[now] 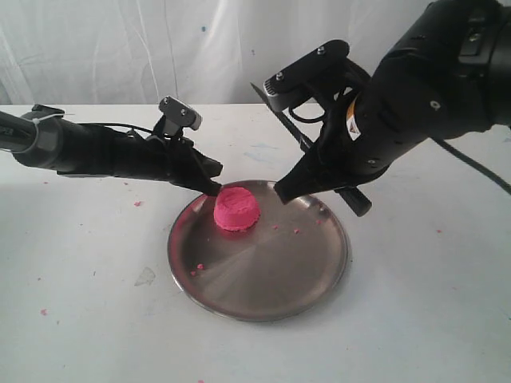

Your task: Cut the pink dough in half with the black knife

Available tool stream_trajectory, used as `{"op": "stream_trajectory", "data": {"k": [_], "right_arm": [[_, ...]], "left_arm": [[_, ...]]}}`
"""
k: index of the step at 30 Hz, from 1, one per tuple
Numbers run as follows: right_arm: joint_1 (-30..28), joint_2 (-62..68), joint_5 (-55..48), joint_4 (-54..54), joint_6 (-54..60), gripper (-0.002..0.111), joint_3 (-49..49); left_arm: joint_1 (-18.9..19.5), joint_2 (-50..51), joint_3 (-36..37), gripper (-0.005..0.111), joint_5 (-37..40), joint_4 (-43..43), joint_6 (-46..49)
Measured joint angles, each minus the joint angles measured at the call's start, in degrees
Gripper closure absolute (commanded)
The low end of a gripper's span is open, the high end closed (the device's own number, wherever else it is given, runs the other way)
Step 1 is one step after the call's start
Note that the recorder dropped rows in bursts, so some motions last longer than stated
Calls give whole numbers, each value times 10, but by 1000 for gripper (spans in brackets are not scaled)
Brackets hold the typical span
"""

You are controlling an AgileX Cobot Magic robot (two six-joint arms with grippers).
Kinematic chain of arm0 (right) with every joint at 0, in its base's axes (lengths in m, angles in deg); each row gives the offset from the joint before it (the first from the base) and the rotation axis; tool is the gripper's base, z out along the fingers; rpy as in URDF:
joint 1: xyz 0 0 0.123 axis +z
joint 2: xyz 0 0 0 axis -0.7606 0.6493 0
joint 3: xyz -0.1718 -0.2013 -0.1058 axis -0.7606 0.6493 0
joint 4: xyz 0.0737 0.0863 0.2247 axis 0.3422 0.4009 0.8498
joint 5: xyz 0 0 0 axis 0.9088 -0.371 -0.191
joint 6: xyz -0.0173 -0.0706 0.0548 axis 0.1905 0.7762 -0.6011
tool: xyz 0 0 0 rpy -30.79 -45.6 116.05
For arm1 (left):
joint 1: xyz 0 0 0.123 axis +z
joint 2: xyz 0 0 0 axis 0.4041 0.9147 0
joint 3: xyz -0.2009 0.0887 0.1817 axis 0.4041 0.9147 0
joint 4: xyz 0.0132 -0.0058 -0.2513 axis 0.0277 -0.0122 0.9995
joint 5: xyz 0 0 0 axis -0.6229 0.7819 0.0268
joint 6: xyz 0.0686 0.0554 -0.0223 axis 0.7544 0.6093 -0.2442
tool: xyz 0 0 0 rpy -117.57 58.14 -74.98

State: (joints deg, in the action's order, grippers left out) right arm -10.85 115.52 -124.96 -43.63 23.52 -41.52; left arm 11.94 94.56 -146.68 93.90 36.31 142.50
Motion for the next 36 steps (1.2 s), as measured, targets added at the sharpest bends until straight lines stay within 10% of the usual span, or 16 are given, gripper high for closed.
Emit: {"op": "stream_trajectory", "data": {"k": [36], "right_arm": [[0, -28, 0, 24, 0, 108, 0]], "left_arm": [[0, 21, -13, 107, 134, -185, -82]]}}
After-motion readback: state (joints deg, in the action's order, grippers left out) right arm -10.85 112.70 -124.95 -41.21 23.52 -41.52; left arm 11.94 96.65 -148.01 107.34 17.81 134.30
